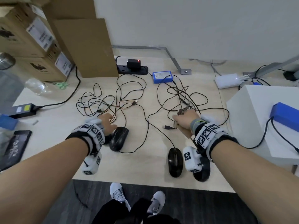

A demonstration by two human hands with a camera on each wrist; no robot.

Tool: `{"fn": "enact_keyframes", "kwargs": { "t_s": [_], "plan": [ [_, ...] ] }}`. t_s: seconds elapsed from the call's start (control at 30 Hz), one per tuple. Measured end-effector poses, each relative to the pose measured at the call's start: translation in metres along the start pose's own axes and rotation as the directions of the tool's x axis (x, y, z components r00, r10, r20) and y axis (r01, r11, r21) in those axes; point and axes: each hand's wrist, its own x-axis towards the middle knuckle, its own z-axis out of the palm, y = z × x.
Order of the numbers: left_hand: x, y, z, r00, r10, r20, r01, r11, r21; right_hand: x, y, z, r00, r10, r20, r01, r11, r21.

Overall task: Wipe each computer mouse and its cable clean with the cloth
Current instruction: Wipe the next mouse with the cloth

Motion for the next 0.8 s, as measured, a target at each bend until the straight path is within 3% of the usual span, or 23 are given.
{"fn": "enact_keyframes", "kwargs": {
  "t_s": [0.17, 0.27, 0.37, 0.53, 0.67, 0.73, 0.8],
  "plan": [
    [-0.002, -0.031, 0.022, 0.997, -0.079, 0.021, 0.081, 0.993, -0.091, -0.011, -0.030, 0.050, 0.985, -0.102, 0.141, 0.118, 0.987, -0.113],
    [0.006, -0.040, 0.022, 0.998, -0.065, -0.025, 0.062, 0.992, -0.107, -0.019, -0.048, 0.076, 0.973, -0.119, 0.197, 0.155, 0.972, -0.179],
    [0.011, -0.041, 0.018, 0.999, -0.033, 0.039, 0.037, 0.993, -0.108, -0.027, -0.056, 0.095, 0.957, -0.141, 0.255, 0.206, 0.947, -0.248],
    [0.024, -0.041, 0.014, 0.988, 0.101, 0.114, -0.089, 0.990, -0.109, -0.037, -0.055, 0.114, 0.951, -0.064, 0.304, 0.150, 0.951, -0.270],
    [0.024, -0.036, 0.011, 0.988, 0.084, 0.133, -0.070, 0.992, -0.104, -0.043, -0.037, 0.123, 0.959, 0.003, 0.284, 0.084, 0.953, -0.292],
    [0.024, -0.033, 0.010, 0.987, 0.042, 0.154, -0.001, 0.966, -0.259, -0.045, -0.028, 0.125, 0.963, 0.046, 0.267, 0.063, 0.921, -0.385],
    [0.025, -0.025, 0.012, 0.983, 0.031, 0.179, 0.077, 0.823, -0.563, -0.049, -0.023, 0.129, 0.980, 0.089, 0.178, 0.015, 0.859, -0.512]
  ]
}}
